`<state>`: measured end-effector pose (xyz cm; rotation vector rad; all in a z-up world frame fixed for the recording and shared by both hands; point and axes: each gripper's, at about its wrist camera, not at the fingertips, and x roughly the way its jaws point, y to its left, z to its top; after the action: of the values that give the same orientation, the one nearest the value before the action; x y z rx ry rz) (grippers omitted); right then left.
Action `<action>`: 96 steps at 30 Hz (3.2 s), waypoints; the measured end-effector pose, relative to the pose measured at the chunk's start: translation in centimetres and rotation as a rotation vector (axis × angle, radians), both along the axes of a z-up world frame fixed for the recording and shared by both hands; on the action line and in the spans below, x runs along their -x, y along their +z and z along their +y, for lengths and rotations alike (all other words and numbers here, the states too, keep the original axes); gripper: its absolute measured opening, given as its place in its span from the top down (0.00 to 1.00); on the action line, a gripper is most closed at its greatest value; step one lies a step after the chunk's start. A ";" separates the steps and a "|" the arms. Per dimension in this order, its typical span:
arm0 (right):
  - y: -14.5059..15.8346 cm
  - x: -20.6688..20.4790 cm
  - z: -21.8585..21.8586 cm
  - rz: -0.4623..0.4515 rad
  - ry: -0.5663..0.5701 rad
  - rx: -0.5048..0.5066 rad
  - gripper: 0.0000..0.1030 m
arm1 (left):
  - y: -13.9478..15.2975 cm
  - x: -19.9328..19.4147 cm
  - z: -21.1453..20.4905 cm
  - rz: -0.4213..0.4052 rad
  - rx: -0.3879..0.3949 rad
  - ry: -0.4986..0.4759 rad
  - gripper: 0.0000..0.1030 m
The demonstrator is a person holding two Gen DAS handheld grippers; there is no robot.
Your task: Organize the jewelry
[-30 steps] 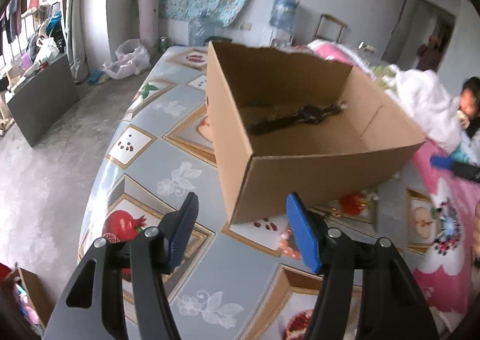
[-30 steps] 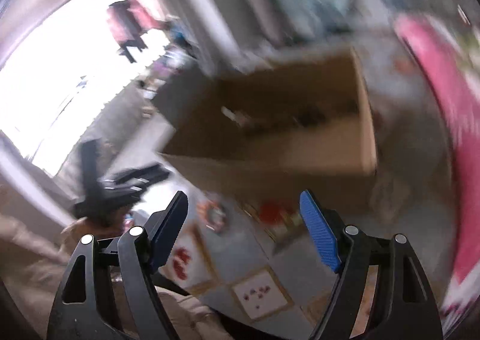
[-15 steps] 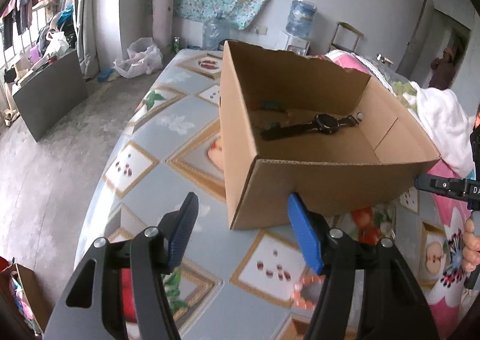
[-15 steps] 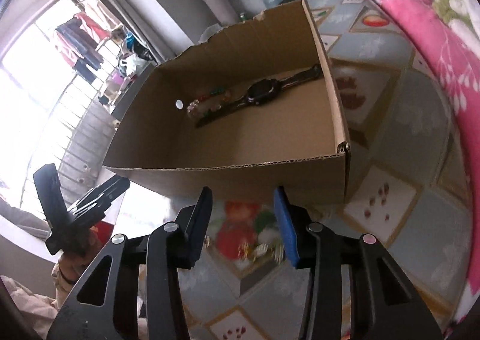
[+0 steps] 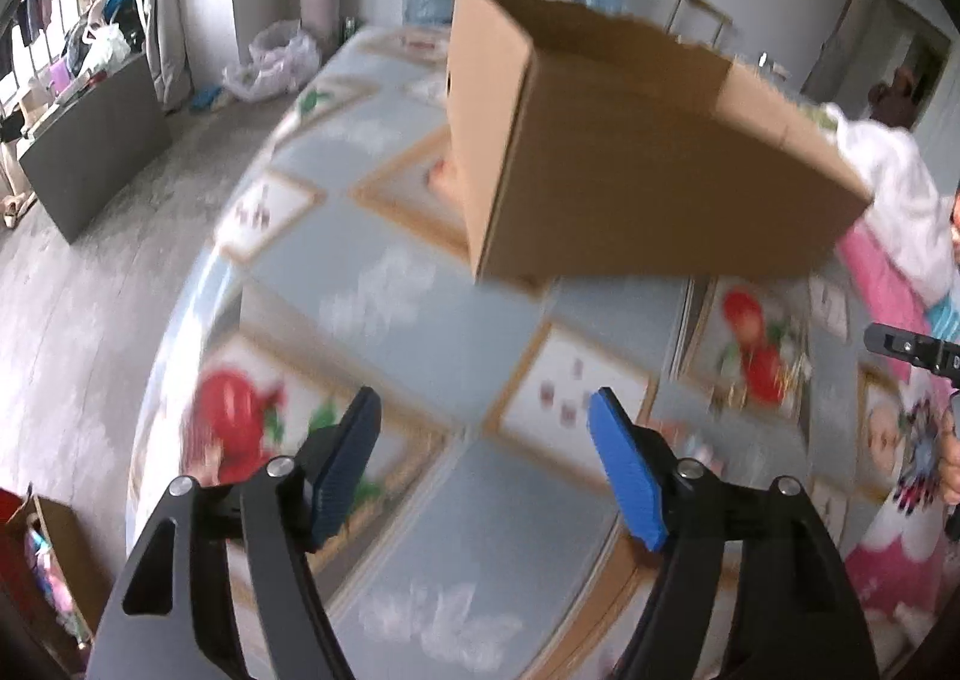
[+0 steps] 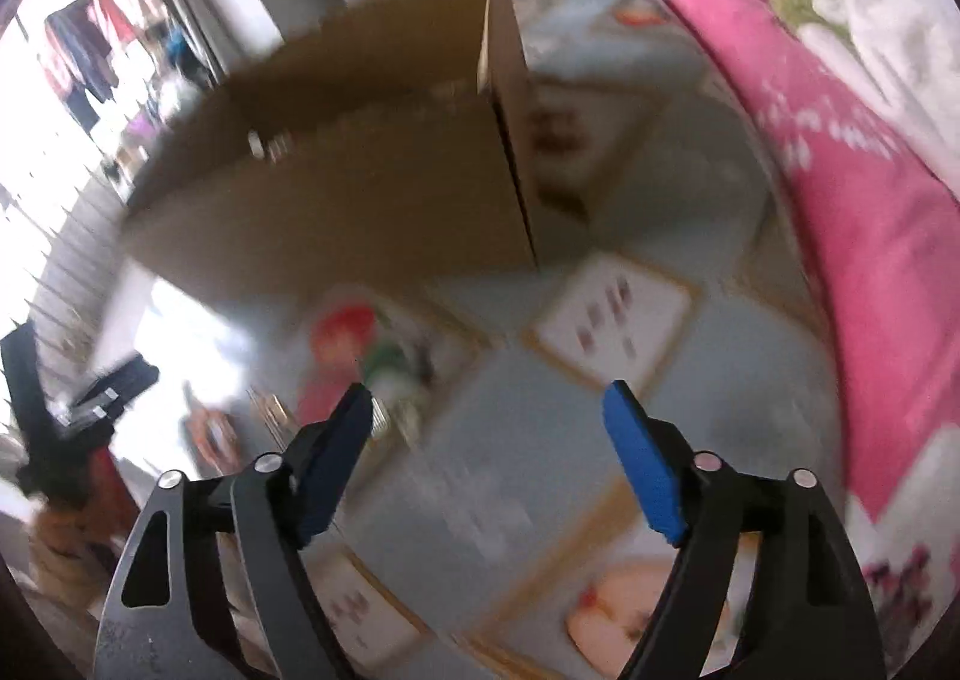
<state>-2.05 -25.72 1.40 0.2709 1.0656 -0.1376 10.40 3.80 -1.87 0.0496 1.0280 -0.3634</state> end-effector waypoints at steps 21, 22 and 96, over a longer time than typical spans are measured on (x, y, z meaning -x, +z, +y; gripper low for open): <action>-3.5 3.8 4.7 0.005 0.069 0.181 0.08 | -2.6 2.3 -1.5 -0.014 -0.159 -0.035 0.05; -3.3 3.7 4.7 -0.002 0.075 0.180 0.08 | -2.6 2.4 -1.5 -0.020 -0.158 -0.032 0.04; -2.0 0.3 8.4 -0.160 0.254 0.073 0.81 | -0.5 4.8 -9.2 -0.149 0.001 -0.393 0.58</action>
<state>-2.33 -17.28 -0.55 0.0775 0.9251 0.0722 5.62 -5.37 -2.34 0.2768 0.8680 -0.7069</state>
